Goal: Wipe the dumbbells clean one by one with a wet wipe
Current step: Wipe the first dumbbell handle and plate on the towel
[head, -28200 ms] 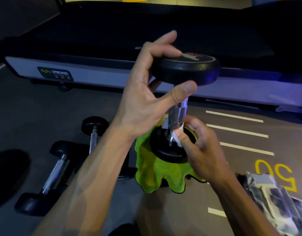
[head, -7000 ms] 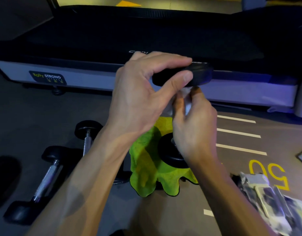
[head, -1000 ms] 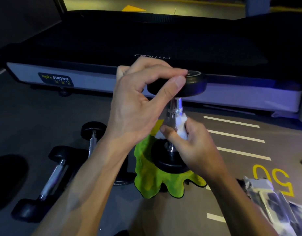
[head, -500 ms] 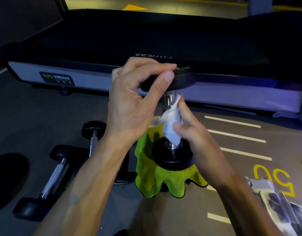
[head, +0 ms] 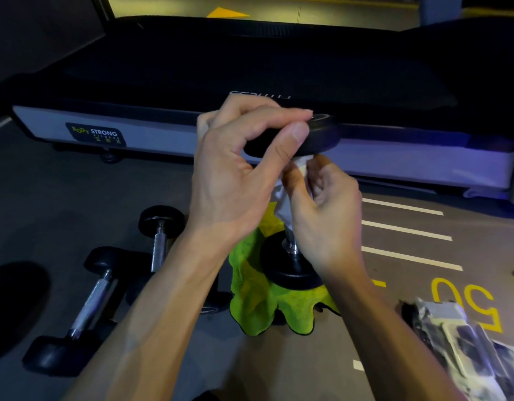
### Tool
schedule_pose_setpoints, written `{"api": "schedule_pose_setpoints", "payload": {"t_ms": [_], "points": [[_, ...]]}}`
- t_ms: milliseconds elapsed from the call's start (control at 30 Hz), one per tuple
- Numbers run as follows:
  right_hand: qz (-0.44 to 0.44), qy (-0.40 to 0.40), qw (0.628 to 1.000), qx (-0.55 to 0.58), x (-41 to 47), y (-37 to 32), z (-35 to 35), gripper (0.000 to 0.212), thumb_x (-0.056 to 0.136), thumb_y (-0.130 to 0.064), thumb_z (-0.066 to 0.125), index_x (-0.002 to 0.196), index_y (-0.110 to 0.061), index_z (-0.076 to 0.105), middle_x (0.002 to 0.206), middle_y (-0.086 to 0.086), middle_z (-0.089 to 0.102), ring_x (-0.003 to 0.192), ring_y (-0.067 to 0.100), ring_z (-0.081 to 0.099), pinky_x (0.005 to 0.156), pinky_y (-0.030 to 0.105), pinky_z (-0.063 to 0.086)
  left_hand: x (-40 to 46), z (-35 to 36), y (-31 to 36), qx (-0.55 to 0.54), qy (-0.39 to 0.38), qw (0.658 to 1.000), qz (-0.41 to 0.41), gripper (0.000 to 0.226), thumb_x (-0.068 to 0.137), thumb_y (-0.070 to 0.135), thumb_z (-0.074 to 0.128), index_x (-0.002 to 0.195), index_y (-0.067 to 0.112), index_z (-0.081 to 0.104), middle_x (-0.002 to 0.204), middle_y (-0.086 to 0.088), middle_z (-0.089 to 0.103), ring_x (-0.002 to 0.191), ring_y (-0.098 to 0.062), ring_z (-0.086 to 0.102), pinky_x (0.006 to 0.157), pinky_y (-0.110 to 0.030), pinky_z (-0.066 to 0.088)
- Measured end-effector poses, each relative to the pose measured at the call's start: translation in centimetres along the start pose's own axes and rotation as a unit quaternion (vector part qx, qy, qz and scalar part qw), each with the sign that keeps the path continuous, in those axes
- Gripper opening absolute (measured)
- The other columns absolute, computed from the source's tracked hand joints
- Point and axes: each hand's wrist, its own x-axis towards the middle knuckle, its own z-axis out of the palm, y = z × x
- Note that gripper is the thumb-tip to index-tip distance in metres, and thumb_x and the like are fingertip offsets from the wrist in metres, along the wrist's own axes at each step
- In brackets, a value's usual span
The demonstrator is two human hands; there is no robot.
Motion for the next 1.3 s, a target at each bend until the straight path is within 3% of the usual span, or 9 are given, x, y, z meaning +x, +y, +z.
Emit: {"api": "schedule_pose_setpoints", "payload": {"t_ms": [100,200,400,567,700,833,933,1100,1300], "points": [[0.013,-0.084,0.996,0.027,0.2,1.0,-1.4,0.038,0.104,-0.04,0.055,0.091,-0.005,0.061,0.078,0.014,0.062,0.072,0.025,0.054,0.07,0.054,0.047,0.0,-0.1,0.1,-0.004,-0.004,1.0,0.004,0.012,0.101,0.031,0.07,0.111,0.035,0.074,0.108,0.012,0.065,0.11,-0.013,0.063,0.096,-0.062,0.046],[0.052,-0.173,0.982,0.063,0.2,1.8,-2.8,0.032,0.107,-0.033,0.053,0.113,-0.005,0.068,0.105,0.018,0.075,0.099,0.039,0.069,0.091,0.057,0.052,0.1,0.1,0.1,-0.006,0.003,1.0,0.0,0.011,0.101,0.031,0.07,0.11,0.035,0.075,0.108,0.012,0.066,0.11,-0.016,0.064,0.096,-0.061,0.047],[0.088,-0.261,0.961,0.031,-1.1,3.4,-4.2,0.029,0.098,-0.026,0.064,0.122,-0.011,0.067,0.114,0.005,0.079,0.108,0.022,0.075,0.098,0.042,0.058,0.4,0.1,-0.5,-0.016,0.024,1.0,-0.013,0.012,0.102,0.033,0.069,0.109,0.042,0.072,0.109,0.016,0.067,0.113,-0.018,0.066,0.097,-0.064,0.048],[0.08,-0.225,0.971,0.014,-2.3,3.9,-4.2,0.024,0.098,-0.023,0.069,0.121,-0.015,0.068,0.112,-0.002,0.08,0.107,0.016,0.075,0.097,0.046,0.059,-0.4,0.4,-1.1,-0.054,0.004,0.998,-0.045,0.025,0.104,0.032,0.065,0.129,0.032,0.071,0.137,0.006,0.063,0.133,-0.024,0.059,0.107,-0.056,0.05],[0.088,-0.208,0.974,0.033,-2.4,3.7,-3.9,0.024,0.102,-0.02,0.065,0.124,-0.012,0.068,0.115,0.001,0.079,0.11,0.019,0.075,0.099,0.05,0.058,-3.3,0.7,-2.2,-0.083,-0.006,0.986,-0.144,0.059,0.105,0.034,0.061,0.16,0.021,0.042,0.161,0.005,0.043,0.148,-0.005,0.043,0.118,-0.031,0.045],[0.081,-0.2,0.976,0.015,-2.4,3.6,-3.7,0.024,0.1,-0.029,0.063,0.121,-0.018,0.071,0.111,0.003,0.08,0.105,0.026,0.075,0.096,0.058,0.057,-5.2,1.3,-3.4,-0.119,-0.056,0.958,-0.254,0.041,0.094,0.04,0.069,0.131,0.023,0.07,0.125,0.009,0.076,0.118,-0.005,0.07,0.105,-0.042,0.057],[0.058,-0.199,0.978,-0.035,-2.8,3.8,-3.6,0.034,0.098,-0.045,0.059,0.113,-0.016,0.07,0.101,0.01,0.076,0.096,0.038,0.07,0.087,0.062,0.055,-5.3,1.5,-3.4,-0.153,-0.079,0.945,-0.277,0.012,0.096,0.036,0.075,0.105,0.029,0.078,0.103,0.008,0.082,0.1,-0.007,0.076,0.092,-0.031,0.059],[0.046,-0.164,0.983,-0.074,-4.1,3.8,-3.6,0.043,0.096,-0.05,0.052,0.099,-0.01,0.066,0.087,0.017,0.07,0.084,0.042,0.065,0.075,0.06,0.054,-5.3,1.2,-2.8,-0.219,-0.099,0.917,-0.318,0.036,0.09,0.043,0.066,0.107,0.013,0.078,0.104,-0.006,0.081,0.093,-0.01,0.073,0.082,-0.023,0.059],[0.035,-0.15,0.972,-0.175,-4.4,2.7,-4.6,0.034,0.092,-0.046,0.065,0.097,-0.014,0.075,0.085,0.008,0.075,0.083,0.031,0.068,0.073,0.043,0.054,-5.4,1.7,-2.9,-0.192,-0.097,0.916,-0.339,0.031,0.096,0.042,0.069,0.108,0.015,0.077,0.108,-0.016,0.078,0.105,-0.034,0.074,0.093,-0.047,0.06]]}}
